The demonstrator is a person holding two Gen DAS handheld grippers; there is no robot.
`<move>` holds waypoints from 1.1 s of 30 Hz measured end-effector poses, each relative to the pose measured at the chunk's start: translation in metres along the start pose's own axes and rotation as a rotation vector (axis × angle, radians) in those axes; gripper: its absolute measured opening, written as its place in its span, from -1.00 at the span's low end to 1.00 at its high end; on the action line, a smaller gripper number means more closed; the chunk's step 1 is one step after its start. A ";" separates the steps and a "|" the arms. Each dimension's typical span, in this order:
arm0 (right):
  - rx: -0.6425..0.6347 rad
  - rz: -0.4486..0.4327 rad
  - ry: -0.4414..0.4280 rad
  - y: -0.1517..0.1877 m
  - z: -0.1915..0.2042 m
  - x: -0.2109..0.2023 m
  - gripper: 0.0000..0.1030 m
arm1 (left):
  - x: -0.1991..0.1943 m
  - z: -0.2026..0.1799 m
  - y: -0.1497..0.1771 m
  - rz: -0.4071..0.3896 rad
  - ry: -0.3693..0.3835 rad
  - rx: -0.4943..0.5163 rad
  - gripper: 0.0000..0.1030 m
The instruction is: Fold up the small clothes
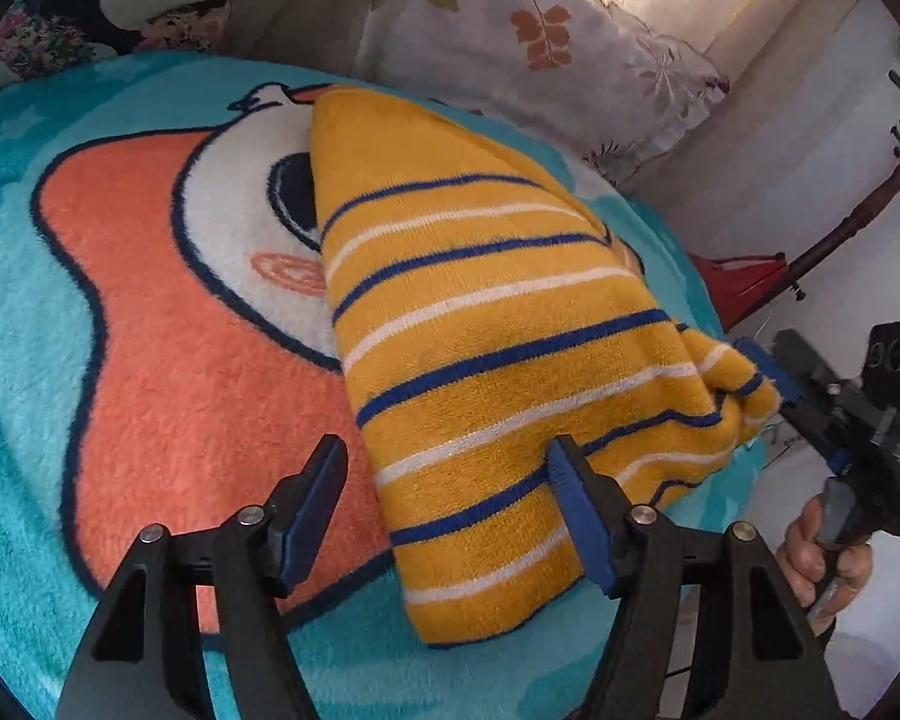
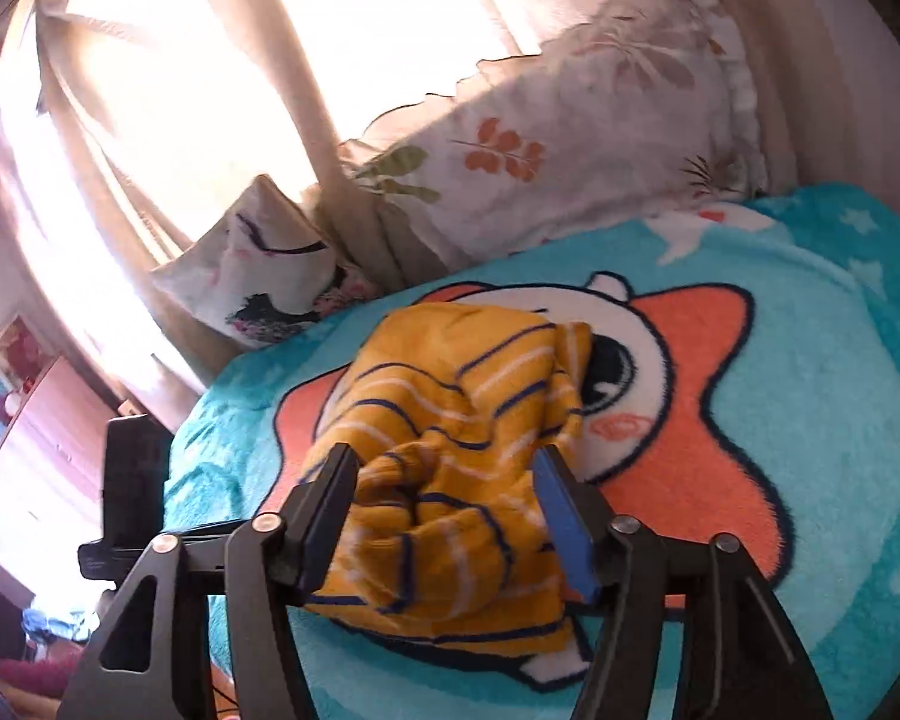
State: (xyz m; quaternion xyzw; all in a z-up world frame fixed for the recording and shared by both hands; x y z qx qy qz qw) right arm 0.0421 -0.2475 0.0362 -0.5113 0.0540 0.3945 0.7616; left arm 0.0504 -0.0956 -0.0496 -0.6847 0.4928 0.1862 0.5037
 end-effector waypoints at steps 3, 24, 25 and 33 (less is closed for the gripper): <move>-0.094 0.071 0.009 0.014 0.018 0.023 -0.02 | 0.008 -0.009 0.005 0.032 -0.045 0.068 -0.21; 0.073 0.083 0.108 0.043 -0.044 -0.015 -0.47 | -0.056 0.012 0.005 -0.034 -0.024 0.128 -0.58; 0.052 0.062 0.115 0.033 -0.040 -0.014 -0.44 | -0.063 0.012 0.003 -0.050 -0.017 0.125 -0.53; 0.070 0.108 0.015 -0.004 -0.021 0.062 -0.21 | -0.048 -0.018 -0.037 -0.127 0.027 0.137 0.09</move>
Point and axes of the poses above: each gripper's, at about its wrist camera, not at the fingertips, and x roughly the way its jaws point, z to its left, y to its underside, the point moved 10 cm from there along x, roughly the way its jaws point, and after that the axes turned 3 degrees about x, right-handed, at the moved point
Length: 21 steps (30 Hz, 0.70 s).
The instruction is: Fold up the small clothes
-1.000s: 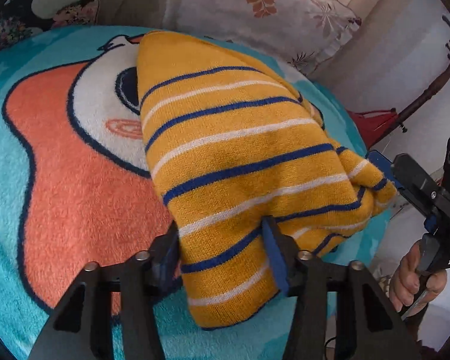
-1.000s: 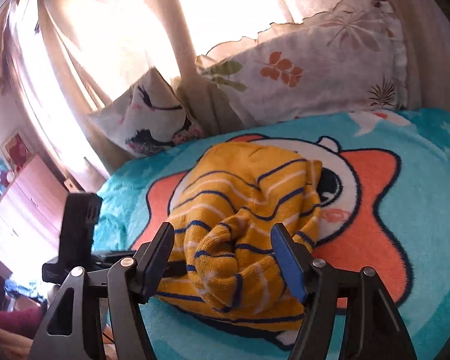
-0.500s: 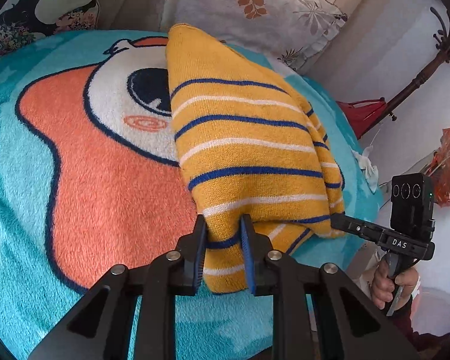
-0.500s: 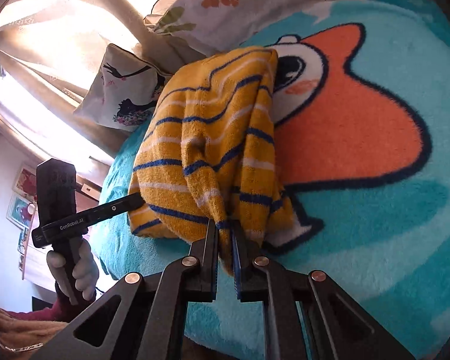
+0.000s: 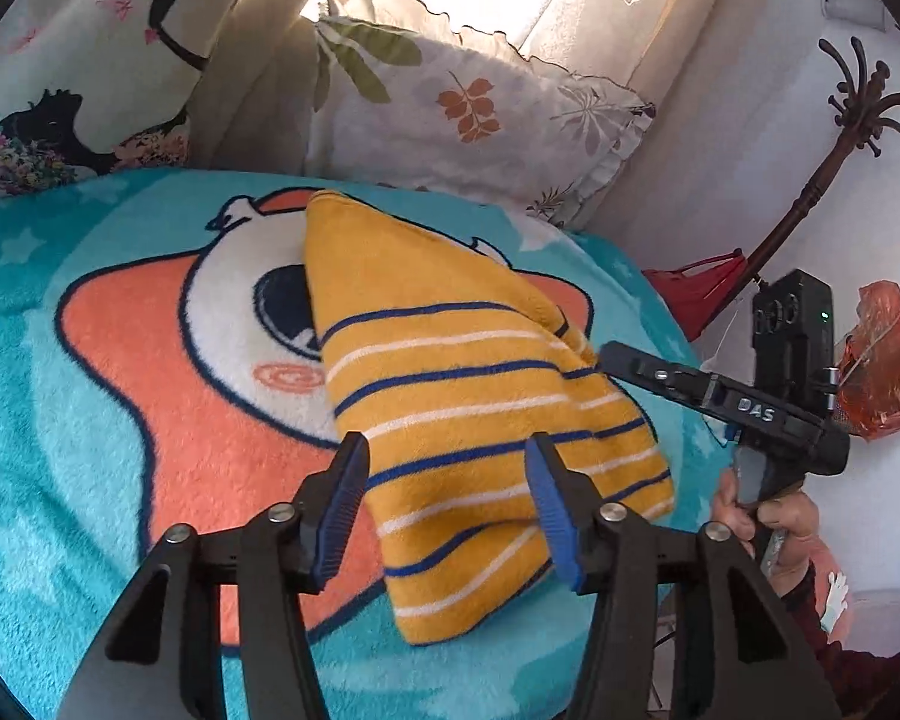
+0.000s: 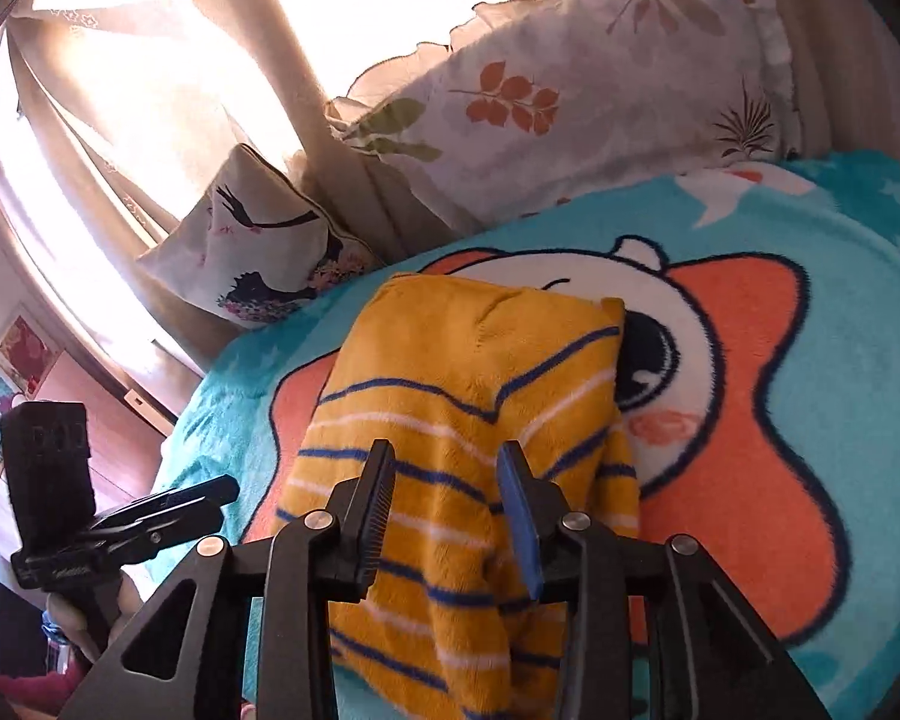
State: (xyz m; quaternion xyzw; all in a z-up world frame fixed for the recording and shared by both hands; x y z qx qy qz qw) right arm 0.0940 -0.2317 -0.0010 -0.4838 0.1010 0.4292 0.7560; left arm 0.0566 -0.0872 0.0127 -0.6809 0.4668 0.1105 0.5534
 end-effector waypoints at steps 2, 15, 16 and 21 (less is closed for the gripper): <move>-0.006 0.040 0.058 0.000 -0.014 0.027 -0.20 | 0.024 -0.001 0.001 0.039 -0.018 0.008 0.10; 0.085 -0.008 0.136 -0.022 -0.068 0.013 0.61 | 0.036 0.067 -0.002 0.042 0.033 -0.263 0.47; 0.120 0.003 0.109 -0.025 -0.072 0.017 0.61 | 0.041 0.070 -0.003 0.048 0.058 -0.284 0.52; 0.223 0.141 -0.112 -0.023 -0.065 0.064 0.61 | 0.088 0.049 -0.008 0.126 0.217 -0.300 0.72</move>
Point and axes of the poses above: each gripper's, at about its wrist camera, not at the fingertips, and x roughly the way its jaws point, z to its left, y to its underside, the point moved 10 cm from there along x, roughly the way its jaws point, and after that the axes turned 3 degrees about x, right-handed, at the moved point
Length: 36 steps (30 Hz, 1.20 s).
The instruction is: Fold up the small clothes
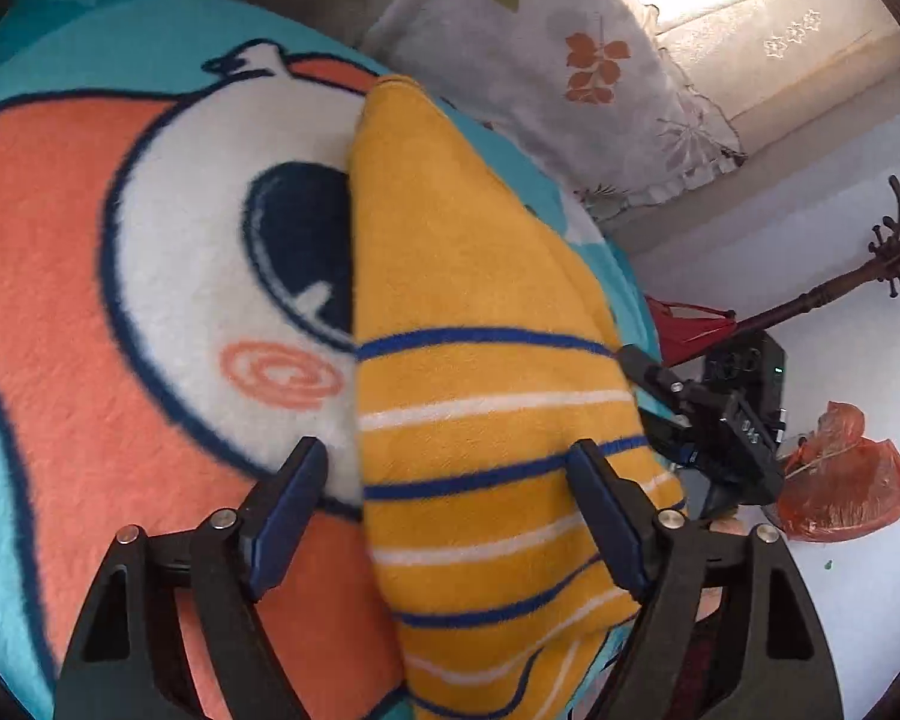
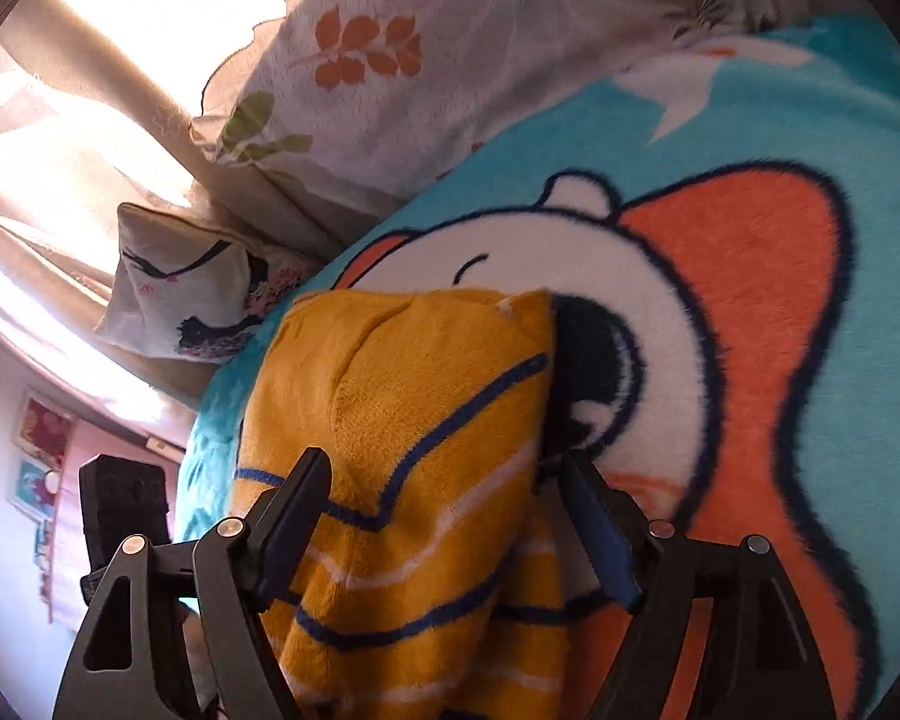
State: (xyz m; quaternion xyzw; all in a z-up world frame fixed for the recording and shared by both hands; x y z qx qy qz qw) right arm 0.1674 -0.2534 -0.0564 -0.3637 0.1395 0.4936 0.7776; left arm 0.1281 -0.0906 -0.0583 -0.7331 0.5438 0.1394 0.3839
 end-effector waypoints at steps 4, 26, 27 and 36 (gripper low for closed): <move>-0.041 0.024 -0.032 0.003 0.019 0.016 0.06 | 0.014 -0.022 0.006 0.032 -0.025 0.059 0.47; -0.221 -0.165 -0.035 -0.007 0.116 -0.029 0.05 | -0.032 0.029 -0.009 -0.056 -0.188 -0.020 0.29; -0.220 -0.137 -0.098 0.004 0.127 -0.027 0.08 | -0.036 0.026 -0.005 -0.070 -0.205 -0.004 0.30; -0.265 -0.226 0.398 0.032 0.052 -0.022 0.17 | -0.102 0.017 0.013 -0.252 -0.389 0.109 0.35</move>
Point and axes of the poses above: each gripper's, at about its wrist camera, not at the fingertips, and x roughly the way its jaws point, z to its left, y to its underside, the point moved 10 cm from there along x, roughly the way its jaws point, and after that the axes turned 3 degrees about x, right-handed, at the moved point
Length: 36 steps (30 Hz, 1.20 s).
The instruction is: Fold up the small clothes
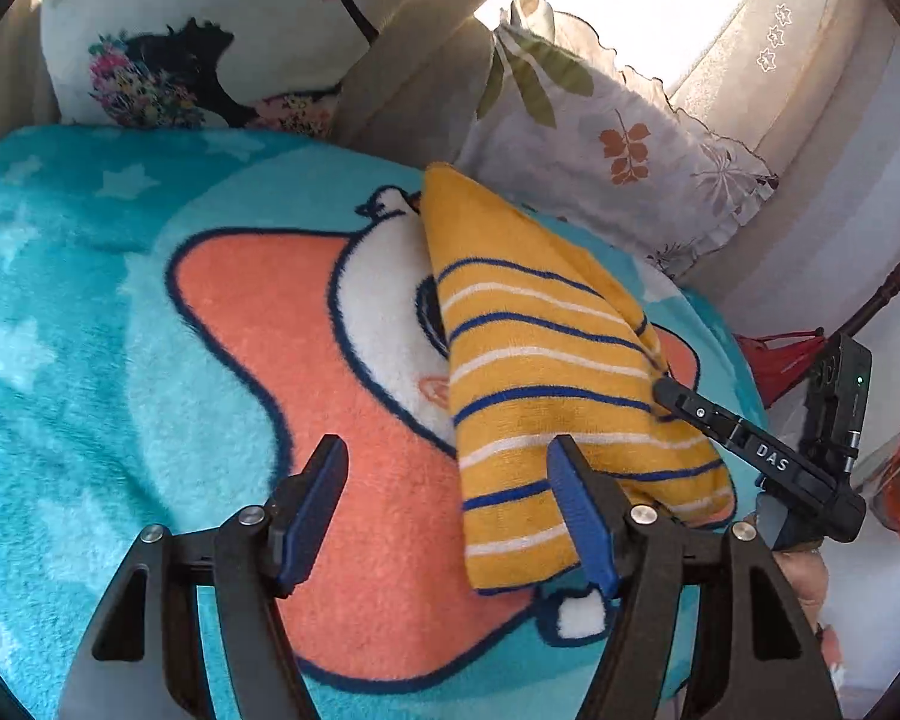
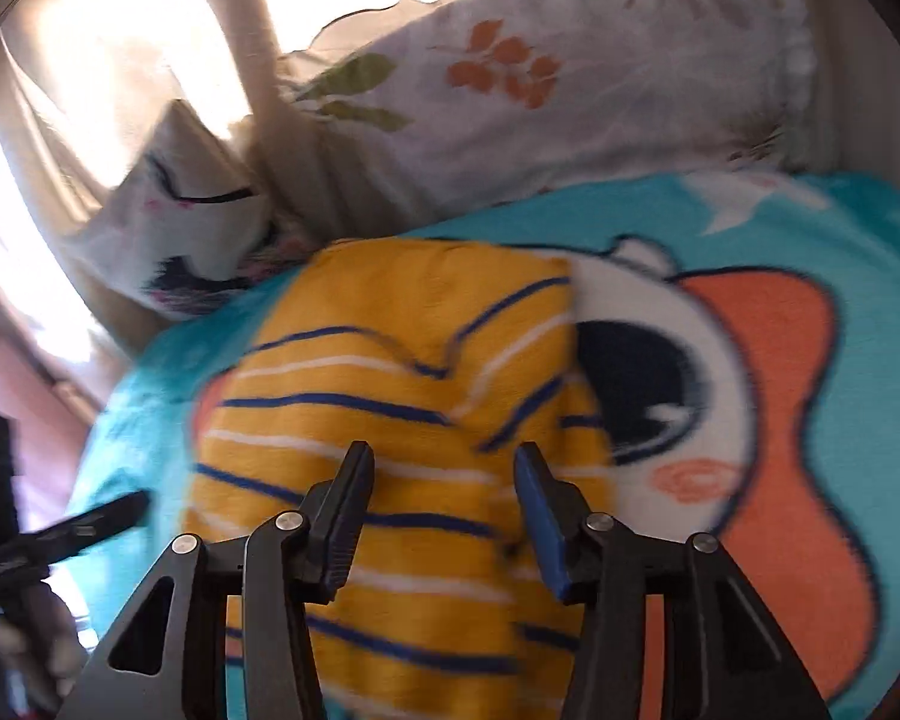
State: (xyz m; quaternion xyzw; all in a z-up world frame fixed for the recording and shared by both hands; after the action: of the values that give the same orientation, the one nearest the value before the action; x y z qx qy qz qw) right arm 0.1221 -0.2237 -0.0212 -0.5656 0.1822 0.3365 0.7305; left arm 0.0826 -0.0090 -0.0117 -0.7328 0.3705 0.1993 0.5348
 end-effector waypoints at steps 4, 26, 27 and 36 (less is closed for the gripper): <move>0.070 -0.084 -0.191 -0.006 0.017 -0.042 0.17 | -0.027 0.021 0.000 -0.080 -0.065 -0.002 0.37; 0.009 0.061 -0.396 0.082 0.108 -0.048 0.37 | -0.125 0.044 -0.010 -0.367 -0.509 0.027 0.99; 0.014 0.043 -0.374 0.080 0.103 -0.053 0.40 | -0.124 0.045 -0.008 -0.357 -0.519 0.031 0.99; 0.001 -0.033 -0.155 0.067 0.065 -0.068 0.52 | -0.101 0.032 0.010 -0.256 -0.484 0.076 0.99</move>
State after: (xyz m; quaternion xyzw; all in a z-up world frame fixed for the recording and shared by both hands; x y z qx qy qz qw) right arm 0.0197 -0.1723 -0.0051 -0.5403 0.1162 0.3671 0.7482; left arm 0.0132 0.0528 0.0399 -0.6842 0.1433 0.2854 0.6557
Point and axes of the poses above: each gripper's, at about its wrist camera, not at the fingertips, and x roughly the way its jaws point, z to its left, y to its underside, the point moved 10 cm from there along x, roughly the way its jaws point, and after that the axes turned 3 degrees about x, right-handed, at the moved point
